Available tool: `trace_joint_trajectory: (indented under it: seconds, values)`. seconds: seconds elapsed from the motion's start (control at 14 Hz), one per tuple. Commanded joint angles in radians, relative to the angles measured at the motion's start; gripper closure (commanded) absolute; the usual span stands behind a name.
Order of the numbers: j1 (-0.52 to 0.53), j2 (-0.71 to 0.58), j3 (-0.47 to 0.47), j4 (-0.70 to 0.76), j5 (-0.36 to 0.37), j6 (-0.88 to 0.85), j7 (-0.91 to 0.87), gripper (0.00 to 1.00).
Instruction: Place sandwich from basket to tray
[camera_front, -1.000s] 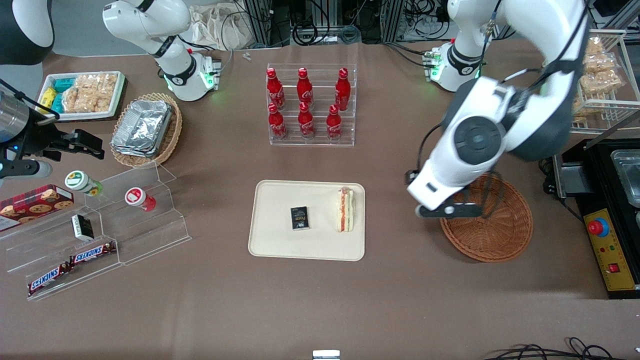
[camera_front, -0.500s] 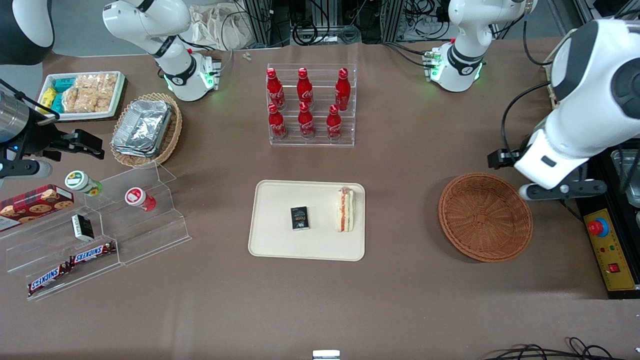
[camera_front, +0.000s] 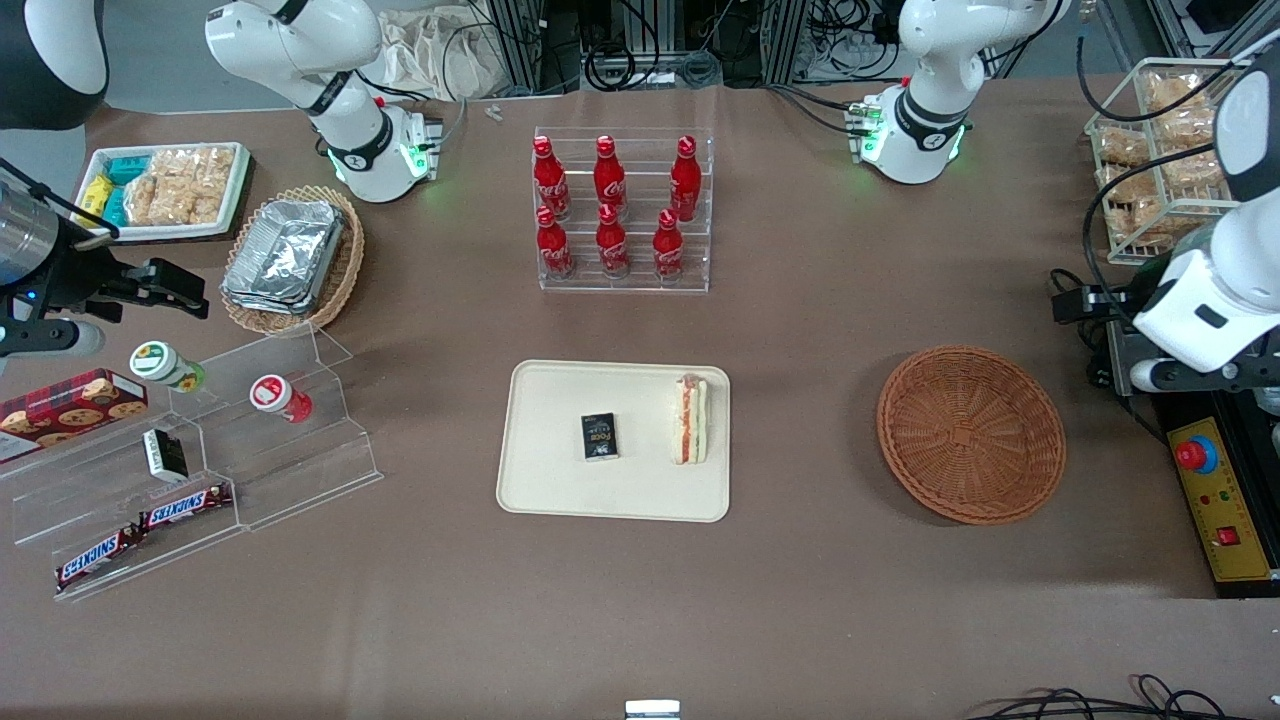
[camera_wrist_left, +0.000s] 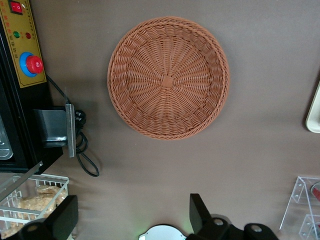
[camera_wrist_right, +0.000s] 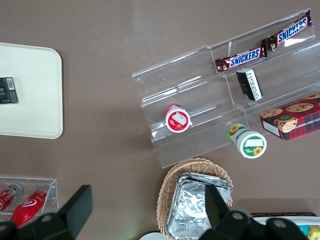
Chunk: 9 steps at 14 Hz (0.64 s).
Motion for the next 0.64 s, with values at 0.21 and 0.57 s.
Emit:
trace_joint_trajectory:
  seconds: [0.21,0.57]
  values:
    - [-0.169,-0.092,0.218,-0.084,-0.030,0.004,0.069,0.00]
    - [-0.312,-0.175,0.377,-0.216,-0.050,0.094,0.074,0.00]
